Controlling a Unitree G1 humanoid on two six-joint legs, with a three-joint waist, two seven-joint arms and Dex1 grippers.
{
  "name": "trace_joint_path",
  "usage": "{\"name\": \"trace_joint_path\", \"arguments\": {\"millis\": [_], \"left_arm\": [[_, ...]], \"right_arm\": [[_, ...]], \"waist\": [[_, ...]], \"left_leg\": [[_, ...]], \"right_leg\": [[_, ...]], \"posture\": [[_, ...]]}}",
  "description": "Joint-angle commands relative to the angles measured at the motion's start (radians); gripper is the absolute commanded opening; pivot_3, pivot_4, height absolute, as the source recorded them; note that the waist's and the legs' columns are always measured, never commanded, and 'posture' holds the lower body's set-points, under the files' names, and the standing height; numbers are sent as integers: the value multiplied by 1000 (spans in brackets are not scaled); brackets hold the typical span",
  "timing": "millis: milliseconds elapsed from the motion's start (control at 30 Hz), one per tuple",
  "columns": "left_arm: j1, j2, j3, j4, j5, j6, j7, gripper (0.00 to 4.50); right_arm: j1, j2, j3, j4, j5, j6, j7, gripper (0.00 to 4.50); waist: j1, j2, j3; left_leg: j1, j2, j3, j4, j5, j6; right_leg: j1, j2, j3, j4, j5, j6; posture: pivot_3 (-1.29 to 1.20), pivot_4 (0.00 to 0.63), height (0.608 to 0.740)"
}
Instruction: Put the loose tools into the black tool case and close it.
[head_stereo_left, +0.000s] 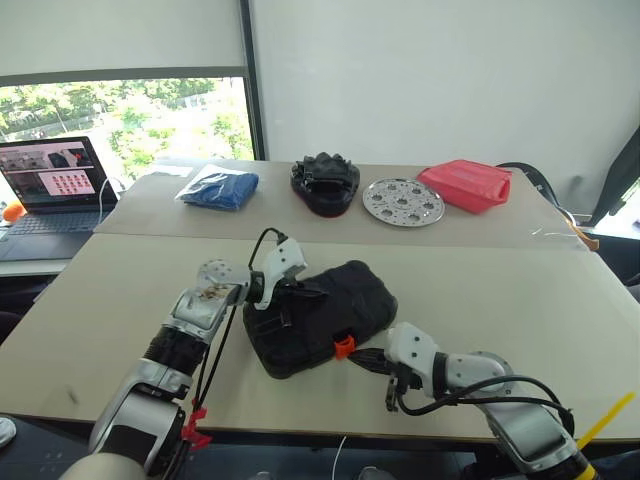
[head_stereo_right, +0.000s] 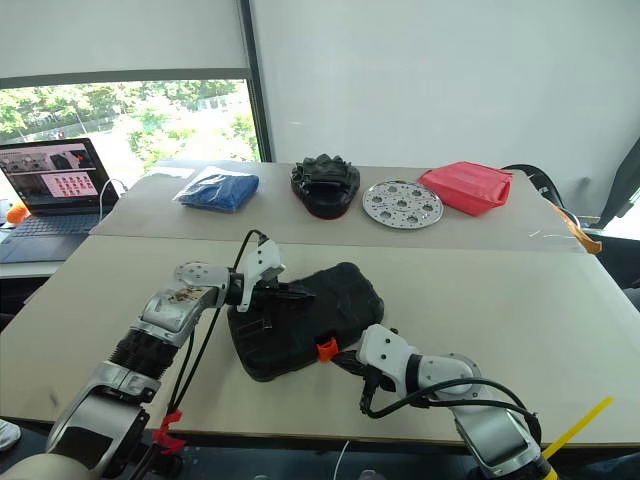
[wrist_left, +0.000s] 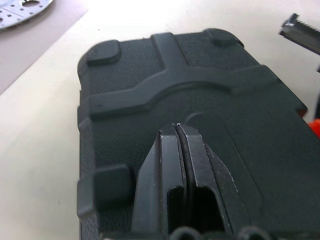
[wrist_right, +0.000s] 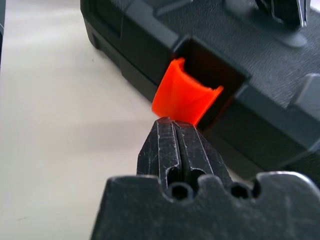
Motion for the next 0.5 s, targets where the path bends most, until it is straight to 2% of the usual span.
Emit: {"name": "trace_joint_path", "arguments": {"millis": [33, 233, 367, 500], "left_arm": [[35, 17, -44, 10, 53, 59, 10, 94], [51, 15, -59, 42, 82, 103, 33, 94], [64, 22, -77, 41, 95, 138, 25, 94], [91, 37, -93, 24, 97, 181, 14, 94]], "right_arm": [[-39, 30, 1, -3, -8, -19, -17, 0], [-72, 74, 13, 34, -29, -29, -30, 0], [-89, 93, 15, 58, -43, -40, -34, 0], [-106, 109, 13, 86, -58, -63, -39, 0]], "waist": [[-3, -1, -1], [-14, -1, -1], [-21, -1, -1], [-26, -1, -4]], "left_leg": [[1, 0, 0, 0, 0, 0], [8, 1, 0, 0, 0, 0], [19, 1, 0, -1, 0, 0], [20, 2, 0, -2, 0, 0]], "right_leg": [[0, 0, 0, 0, 0, 0], [7, 1, 0, 1, -1, 2], [18, 1, 0, 0, -4, 6], [19, 3, 1, 0, -4, 6]], "posture": [[0, 150, 740], [0, 150, 740], [0, 150, 740], [0, 150, 740]]}}
